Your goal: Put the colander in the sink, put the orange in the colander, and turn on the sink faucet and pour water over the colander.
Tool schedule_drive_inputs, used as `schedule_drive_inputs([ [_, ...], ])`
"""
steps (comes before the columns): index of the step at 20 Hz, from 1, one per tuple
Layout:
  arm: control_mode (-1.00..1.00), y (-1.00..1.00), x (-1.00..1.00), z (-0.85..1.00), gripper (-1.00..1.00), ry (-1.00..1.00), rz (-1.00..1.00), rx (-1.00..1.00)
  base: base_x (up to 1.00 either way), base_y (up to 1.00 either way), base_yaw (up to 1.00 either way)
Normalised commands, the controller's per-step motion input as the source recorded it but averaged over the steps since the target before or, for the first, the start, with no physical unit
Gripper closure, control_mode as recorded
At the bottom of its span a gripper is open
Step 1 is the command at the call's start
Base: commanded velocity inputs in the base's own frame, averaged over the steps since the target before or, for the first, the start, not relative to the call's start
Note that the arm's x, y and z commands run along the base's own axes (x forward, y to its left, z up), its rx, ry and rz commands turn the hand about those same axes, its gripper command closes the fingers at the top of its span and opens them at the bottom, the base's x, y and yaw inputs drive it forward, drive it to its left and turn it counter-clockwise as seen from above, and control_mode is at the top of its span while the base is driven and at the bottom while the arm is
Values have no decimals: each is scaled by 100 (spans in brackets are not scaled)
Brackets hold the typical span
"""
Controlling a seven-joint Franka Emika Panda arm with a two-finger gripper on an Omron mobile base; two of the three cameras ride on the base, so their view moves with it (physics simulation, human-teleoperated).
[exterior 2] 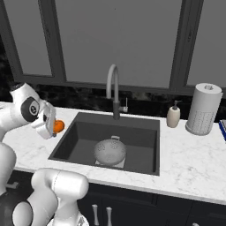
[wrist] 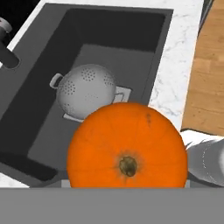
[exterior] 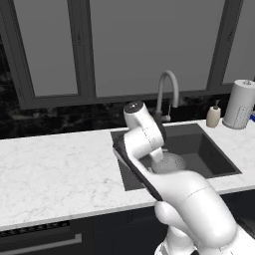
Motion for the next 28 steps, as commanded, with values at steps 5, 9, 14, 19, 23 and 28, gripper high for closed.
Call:
schedule_drive_inputs([
  [5, -100, -56, 35, -19, 100, -2, -39, 7, 0, 0, 0],
  [9, -100, -54, 52, -29, 100, 2, -31, 2, 0, 0, 0],
  [14, -100, -5, 67, -42, 100, 6, -27, -1, 0, 0, 0],
  [19, -100, -19, 55, -50, 100, 3, -19, -1, 0, 0, 0],
  [23, -100, -54, 33, -47, 100, 0, -10, 0, 0, 0, 0],
  [28, -100, -24, 27, -36, 100, 0, -4, 0, 0, 0, 0],
])
